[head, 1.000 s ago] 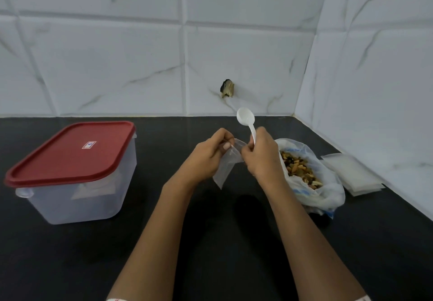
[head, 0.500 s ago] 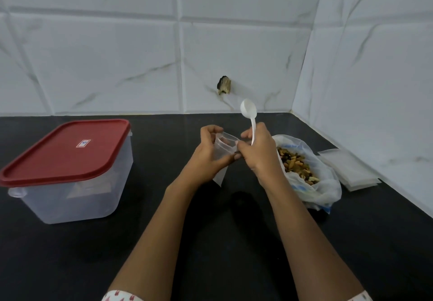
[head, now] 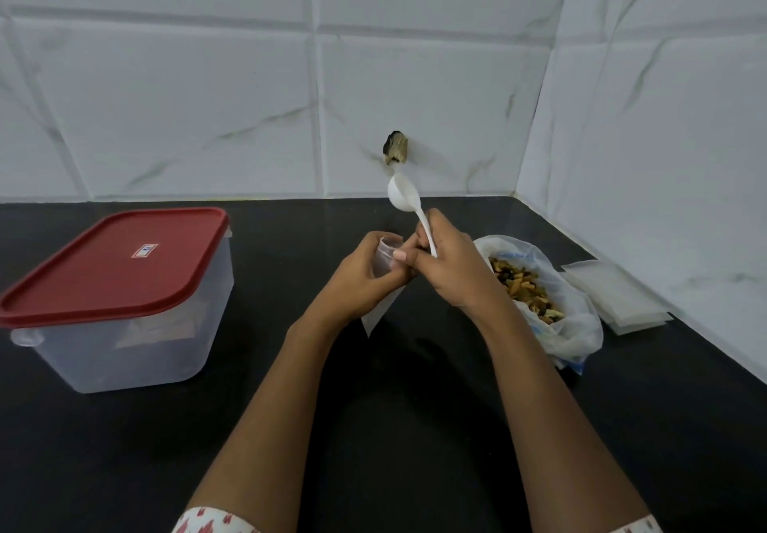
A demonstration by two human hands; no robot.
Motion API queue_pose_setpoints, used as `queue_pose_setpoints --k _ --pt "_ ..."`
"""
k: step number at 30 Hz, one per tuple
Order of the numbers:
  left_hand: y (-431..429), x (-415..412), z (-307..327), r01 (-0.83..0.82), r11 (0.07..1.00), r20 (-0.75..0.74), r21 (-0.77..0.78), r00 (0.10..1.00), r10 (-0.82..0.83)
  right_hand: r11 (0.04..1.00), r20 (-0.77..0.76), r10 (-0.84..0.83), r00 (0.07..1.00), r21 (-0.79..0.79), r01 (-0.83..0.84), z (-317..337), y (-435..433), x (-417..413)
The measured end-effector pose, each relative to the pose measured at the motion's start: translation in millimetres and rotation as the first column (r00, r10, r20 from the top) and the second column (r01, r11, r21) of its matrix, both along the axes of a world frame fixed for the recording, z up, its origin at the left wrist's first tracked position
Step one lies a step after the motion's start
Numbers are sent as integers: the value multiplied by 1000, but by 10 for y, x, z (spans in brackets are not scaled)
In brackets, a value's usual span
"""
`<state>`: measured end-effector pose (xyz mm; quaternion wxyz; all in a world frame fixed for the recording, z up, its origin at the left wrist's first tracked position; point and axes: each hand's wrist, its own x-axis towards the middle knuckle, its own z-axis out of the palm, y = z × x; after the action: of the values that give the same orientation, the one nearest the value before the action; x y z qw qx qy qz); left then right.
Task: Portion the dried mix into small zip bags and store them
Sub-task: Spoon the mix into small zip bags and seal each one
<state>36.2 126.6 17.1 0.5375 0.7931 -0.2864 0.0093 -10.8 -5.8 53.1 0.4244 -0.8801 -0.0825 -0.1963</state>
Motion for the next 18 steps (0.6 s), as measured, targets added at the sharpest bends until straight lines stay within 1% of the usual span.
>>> queue_pose_setpoints --k 4,6,8,9,10,11,12,14,15,17,18 --pt "-30 -32 3 7 1000 -23 -27 1000 -8 1000 -8 9 1000 -3 -9 5 5 -24" --pt "-52 -51 7 13 1000 -34 -27 999 -14 998 19 -17 1000 63 16 36 23 -37" --pt "-87 -74 15 10 1000 -42 -21 999 -11 968 101 -162 982 210 138 92 -14 -72" --pt "-108 -96 22 9 1000 -35 -12 999 -9 935 133 -272 953 269 229 133 -76 -107" --pt "-136 -119 34 11 1000 -22 0 1000 -11 899 146 -381 913 288 329 168 -166 -152" --pt "-164 -146 48 20 1000 -10 16 1000 -20 867 135 -463 876 277 415 186 -282 -209" --pt "-194 -174 69 33 999 1 31 999 -33 845 100 -505 858 259 467 175 -427 -267" --pt "-247 -230 105 57 997 28 53 998 -58 849 3 -487 873 236 473 149 -694 -410" --pt "-273 -252 119 67 996 45 61 997 -69 865 -22 -470 882 189 465 139 -808 -470" --pt "-345 -273 137 87 993 57 85 994 -92 875 -23 -484 875 -42 483 116 -1008 -526" --pt "-397 -271 136 99 990 48 100 993 -104 853 -19 -504 863 -167 494 96 -1085 -522"
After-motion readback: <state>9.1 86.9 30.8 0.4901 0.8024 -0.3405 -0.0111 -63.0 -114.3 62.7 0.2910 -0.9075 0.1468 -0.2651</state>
